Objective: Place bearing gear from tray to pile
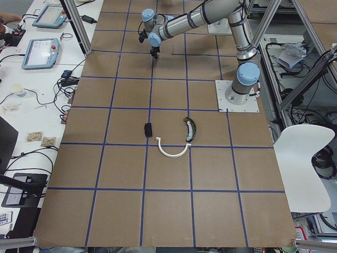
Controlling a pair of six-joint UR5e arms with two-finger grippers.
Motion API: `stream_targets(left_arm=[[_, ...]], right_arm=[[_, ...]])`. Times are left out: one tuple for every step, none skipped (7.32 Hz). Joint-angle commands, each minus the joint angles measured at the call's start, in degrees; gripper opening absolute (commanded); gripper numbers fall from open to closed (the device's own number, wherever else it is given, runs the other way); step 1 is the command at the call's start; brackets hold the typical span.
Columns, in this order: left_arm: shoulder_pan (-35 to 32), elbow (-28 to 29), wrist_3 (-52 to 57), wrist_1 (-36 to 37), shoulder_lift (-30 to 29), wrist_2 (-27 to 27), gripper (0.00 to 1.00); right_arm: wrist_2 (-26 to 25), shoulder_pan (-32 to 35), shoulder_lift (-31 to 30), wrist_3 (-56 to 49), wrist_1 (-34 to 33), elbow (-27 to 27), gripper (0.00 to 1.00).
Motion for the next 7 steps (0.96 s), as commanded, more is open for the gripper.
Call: stream_targets(left_arm=[[0.0,0.09,0.01,0.33,-0.54,0.06,0.64],[0.0,0.09,0.01,1.2,-1.06,-0.03,0.64],[0.0,0.09,-0.08,1.47,-1.24,-0.03,0.61],[0.0,0.09,0.18,1.48,-1.24,-0.12,0.38],[0.0,0.09,0.18,1.56,-1.16,-0.38,0.0],[0.0,0.09,0.27,1.56,-1.16,-0.56,0.0],[0.0,0.09,0.18,1.3,-0.37,-0.39,0.0]], right_arm=[[0.51,0.26,-0.32,0.87,0.24,0.31,0.53],[0.6,0.35,-0.32,0.96,0.24,0.31,0.53],[0.68,0.44,-0.24,1.13,0.33,0.4,0.51],[0.6,1.05,-0.32,1.14,0.33,0.4,0.43],[0.6,1.05,-0.32,1.14,0.33,0.4,0.32],[0.6,1.14,-0.32,1.05,0.42,0.4,0.19],[0.6,1.23,-0.5,1.14,0.33,0.31,0.12]])
